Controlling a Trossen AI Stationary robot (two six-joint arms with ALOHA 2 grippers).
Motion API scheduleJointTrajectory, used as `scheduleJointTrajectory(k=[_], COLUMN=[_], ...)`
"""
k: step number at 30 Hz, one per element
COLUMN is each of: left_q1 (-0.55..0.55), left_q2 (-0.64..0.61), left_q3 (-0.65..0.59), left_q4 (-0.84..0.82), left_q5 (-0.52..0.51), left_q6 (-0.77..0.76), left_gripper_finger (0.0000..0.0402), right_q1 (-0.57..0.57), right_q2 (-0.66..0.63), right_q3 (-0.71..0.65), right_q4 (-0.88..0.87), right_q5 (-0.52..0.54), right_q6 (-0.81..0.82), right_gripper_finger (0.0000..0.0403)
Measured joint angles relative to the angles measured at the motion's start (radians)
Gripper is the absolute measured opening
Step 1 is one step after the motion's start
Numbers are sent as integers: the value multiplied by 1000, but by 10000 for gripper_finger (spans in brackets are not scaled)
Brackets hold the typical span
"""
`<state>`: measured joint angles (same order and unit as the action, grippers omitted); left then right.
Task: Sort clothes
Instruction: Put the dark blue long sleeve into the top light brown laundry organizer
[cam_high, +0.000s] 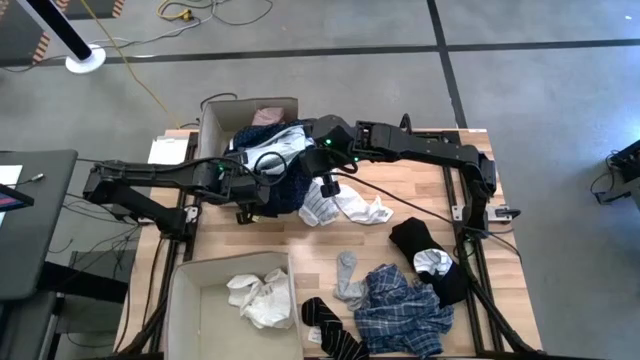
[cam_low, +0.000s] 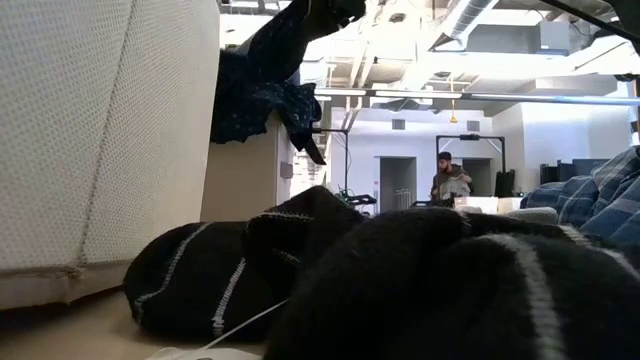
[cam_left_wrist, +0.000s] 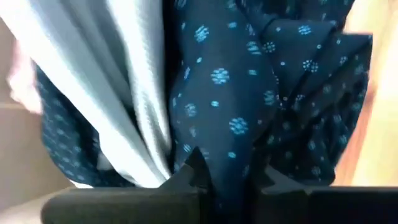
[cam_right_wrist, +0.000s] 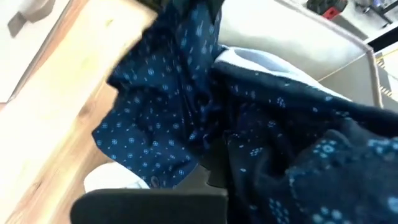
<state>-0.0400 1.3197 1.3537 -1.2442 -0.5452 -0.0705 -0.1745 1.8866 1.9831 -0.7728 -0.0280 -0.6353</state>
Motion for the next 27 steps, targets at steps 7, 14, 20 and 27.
scheduleJointTrajectory(k=[7, 14, 20, 27], left_q1=[-21, 18, 126, 295], left_q2=[-1, -1, -1, -1], left_q3=[162, 309, 395, 397], left_q4=[-27, -72, -85, -103], left_q5=[-8, -180, -294, -334], left_q6=[22, 115, 193, 251], left_gripper_finger=[19, 15, 15, 15], right_q1=[0, 4, 4, -12], right_q2=[0, 0, 0, 0], right_q3=[0, 0, 0, 0], right_q4=[-42, -35, 63, 240], right_q5=[0, -42, -49, -140], right_q6=[4, 2, 0, 0], right_gripper_finger=[12, 22, 92, 157])
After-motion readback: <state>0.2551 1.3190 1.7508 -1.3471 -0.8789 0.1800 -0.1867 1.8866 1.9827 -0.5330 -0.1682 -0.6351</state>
